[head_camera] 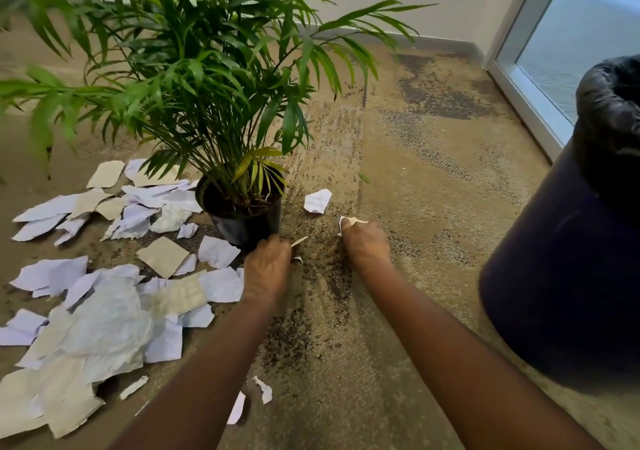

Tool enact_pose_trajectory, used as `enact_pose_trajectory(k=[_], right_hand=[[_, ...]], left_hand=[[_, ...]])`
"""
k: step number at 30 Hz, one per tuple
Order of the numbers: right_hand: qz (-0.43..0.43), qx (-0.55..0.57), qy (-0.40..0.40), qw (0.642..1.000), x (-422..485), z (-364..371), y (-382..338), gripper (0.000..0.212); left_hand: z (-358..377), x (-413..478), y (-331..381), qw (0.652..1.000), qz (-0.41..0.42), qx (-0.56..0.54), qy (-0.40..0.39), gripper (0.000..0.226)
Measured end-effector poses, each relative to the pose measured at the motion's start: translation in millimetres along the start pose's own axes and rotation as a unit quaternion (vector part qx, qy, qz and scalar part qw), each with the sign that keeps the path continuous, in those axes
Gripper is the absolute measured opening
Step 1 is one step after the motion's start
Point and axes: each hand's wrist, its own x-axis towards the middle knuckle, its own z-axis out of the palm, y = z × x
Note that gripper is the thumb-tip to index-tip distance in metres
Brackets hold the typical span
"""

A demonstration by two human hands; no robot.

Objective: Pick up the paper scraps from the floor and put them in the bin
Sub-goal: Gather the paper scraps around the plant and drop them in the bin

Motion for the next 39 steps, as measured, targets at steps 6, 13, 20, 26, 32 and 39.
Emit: enact_pose_trajectory(k=[6, 13, 20, 26, 32, 39], right_hand=[[-0.017, 0.041, 0.073, 0.996, -9, -11, 17, 0.036], [0.011, 0.197, 0.101, 0.975, -48, -14, 33, 0.028], [0.027, 0.288, 0.16, 0.944, -78, -69, 46, 0.033], [-0.017, 0.313, 0.293, 0.903, -113, -154, 43, 0.035], [-0.048, 0.285, 0.467, 0.836, -172, -246, 64, 0.024], [0.09, 0.194, 0.474, 0.854, -201, -276, 140, 0.024]], left_hand=[[-3, -15, -10, 0.998, -0.033, -0.046, -0.025, 0.027], [-27, -28, 5, 0.952, -0.118, -0.281, -0.011, 0.037], [-90, -34, 46, 0.923, -0.027, -0.376, 0.071, 0.038], [-169, -49, 80, 0.855, 0.027, -0.502, 0.125, 0.036], [-245, -70, 128, 0.774, 0.114, -0.604, 0.153, 0.038], [-273, -95, 206, 0.735, 0.152, -0.66, 0.028, 0.057]])
